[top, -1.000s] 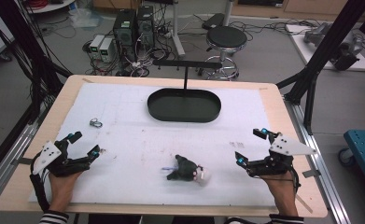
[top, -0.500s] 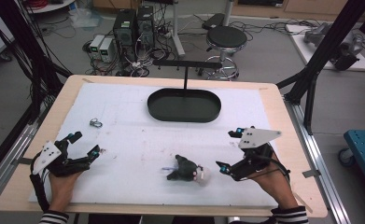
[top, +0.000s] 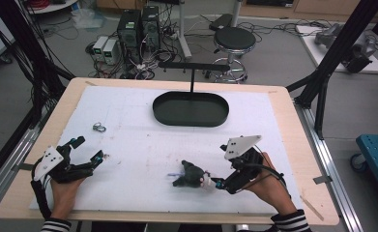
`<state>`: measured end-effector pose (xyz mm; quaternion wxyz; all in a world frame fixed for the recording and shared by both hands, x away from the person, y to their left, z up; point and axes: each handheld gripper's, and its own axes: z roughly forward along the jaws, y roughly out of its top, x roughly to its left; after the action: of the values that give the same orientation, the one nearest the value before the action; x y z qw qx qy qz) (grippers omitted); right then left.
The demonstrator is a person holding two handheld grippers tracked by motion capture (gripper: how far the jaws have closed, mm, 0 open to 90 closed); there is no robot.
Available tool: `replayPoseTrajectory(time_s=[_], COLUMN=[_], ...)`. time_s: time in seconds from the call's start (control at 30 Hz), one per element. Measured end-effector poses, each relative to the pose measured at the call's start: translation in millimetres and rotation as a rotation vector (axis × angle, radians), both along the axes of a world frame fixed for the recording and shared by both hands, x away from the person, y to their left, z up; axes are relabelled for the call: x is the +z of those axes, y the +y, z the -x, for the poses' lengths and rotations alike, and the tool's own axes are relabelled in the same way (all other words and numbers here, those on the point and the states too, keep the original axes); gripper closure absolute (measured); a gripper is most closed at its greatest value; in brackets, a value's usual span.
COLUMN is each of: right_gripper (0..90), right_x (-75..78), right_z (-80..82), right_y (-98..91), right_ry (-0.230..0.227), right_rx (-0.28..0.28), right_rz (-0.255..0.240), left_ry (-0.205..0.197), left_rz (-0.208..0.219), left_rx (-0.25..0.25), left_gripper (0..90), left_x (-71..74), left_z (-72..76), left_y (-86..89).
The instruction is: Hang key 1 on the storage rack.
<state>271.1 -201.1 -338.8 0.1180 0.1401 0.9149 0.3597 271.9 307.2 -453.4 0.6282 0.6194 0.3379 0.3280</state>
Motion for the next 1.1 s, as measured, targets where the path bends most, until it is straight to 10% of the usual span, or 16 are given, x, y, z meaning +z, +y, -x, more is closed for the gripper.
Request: replayPoseTrajectory(time_s=[0.37,1.1], right_gripper=[1.2,5.9], right_x=[-25.5,-53.4], right_z=[-11.9,-20.5], right_y=[24.9,46.5], right_ry=[0.154,0.272], right_rx=[0.007,0.039], right_rz=[0.150,0.285], left_ry=[0.001,0.001], left_rz=[0.001,0.002], left_rx=[0.002,0.001], left_gripper=[11.0,11.0], left_x=[0.0,0.0], left_z=[-0.2,-0.2], left_y=[0.2,0.2])
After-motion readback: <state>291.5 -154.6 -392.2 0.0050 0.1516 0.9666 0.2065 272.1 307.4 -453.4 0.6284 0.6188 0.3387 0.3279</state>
